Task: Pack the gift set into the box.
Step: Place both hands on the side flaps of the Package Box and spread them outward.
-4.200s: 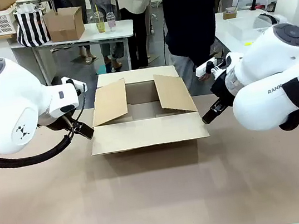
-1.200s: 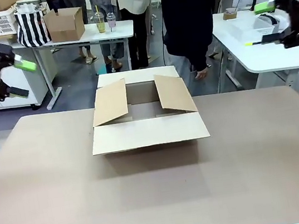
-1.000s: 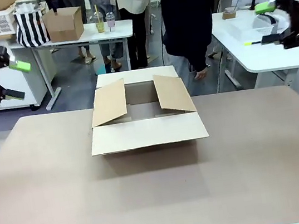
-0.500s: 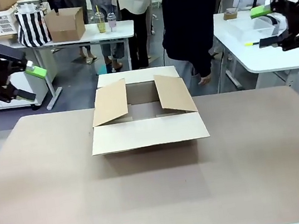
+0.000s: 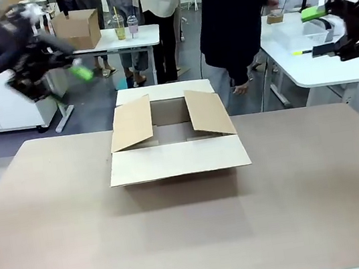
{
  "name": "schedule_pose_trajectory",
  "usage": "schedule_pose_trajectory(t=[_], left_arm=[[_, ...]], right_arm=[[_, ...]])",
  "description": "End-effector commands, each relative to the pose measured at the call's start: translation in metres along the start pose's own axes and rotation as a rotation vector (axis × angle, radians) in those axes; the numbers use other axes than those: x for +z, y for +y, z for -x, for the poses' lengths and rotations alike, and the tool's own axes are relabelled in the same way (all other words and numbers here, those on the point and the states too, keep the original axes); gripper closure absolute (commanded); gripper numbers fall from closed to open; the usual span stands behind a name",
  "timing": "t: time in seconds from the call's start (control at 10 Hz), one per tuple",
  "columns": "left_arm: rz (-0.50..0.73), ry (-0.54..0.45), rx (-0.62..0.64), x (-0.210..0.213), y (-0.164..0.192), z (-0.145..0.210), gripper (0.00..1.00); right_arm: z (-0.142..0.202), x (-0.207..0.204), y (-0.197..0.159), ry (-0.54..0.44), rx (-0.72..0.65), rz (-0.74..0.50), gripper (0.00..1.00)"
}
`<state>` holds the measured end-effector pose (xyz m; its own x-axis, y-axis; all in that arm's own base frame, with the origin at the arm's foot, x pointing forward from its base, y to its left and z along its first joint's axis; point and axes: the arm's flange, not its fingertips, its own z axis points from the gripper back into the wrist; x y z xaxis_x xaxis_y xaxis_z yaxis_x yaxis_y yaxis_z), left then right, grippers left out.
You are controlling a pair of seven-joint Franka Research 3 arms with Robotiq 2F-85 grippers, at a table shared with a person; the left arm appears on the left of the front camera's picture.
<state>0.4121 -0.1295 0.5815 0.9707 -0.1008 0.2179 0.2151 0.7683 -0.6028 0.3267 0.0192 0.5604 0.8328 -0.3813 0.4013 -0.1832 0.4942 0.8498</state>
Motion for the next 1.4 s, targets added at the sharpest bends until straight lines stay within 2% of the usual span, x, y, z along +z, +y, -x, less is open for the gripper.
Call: schedule_pose_trajectory(t=[0.0,0.2,0.3,0.5,0.6,0.9,1.0,1.1,1.3], left_arm=[[-0.150,0.052,0.126,-0.039,-0.039,-0.054,0.00],[-0.406,0.061,0.217,-0.113,-0.083,-0.087,0.00],[-0.512,0.139,0.193,-0.153,-0.093,-0.089,0.00],[-0.688,0.188,0.159,-0.213,-0.086,-0.080,0.00],[-0.503,0.060,0.173,-0.177,-0.086,-0.069,0.00],[-0.503,0.060,0.173,-0.177,-0.086,-0.069,0.00],[-0.549,0.073,0.185,-0.192,-0.089,-0.075,0.00],[-0.616,-0.192,0.262,-0.203,-0.083,-0.088,0.00],[-0.809,-0.404,0.228,-0.243,-0.080,-0.114,0.00]], right_arm=[[-0.004,-0.005,0.000,-0.010,0.026,-0.025,0.00],[-0.004,-0.005,0.000,-0.010,0.026,-0.025,0.00],[-0.004,-0.005,0.000,-0.010,0.026,-0.025,0.00],[-0.004,-0.005,0.000,-0.010,0.026,-0.025,0.00],[-0.004,-0.005,0.000,-0.010,0.026,-0.025,0.00],[-0.004,-0.005,0.000,-0.010,0.026,-0.025,0.00],[-0.004,-0.005,0.000,-0.010,0.026,-0.025,0.00],[-0.004,-0.005,0.000,-0.010,0.026,-0.025,0.00],[-0.004,-0.005,0.000,-0.010,0.026,-0.025,0.00]])
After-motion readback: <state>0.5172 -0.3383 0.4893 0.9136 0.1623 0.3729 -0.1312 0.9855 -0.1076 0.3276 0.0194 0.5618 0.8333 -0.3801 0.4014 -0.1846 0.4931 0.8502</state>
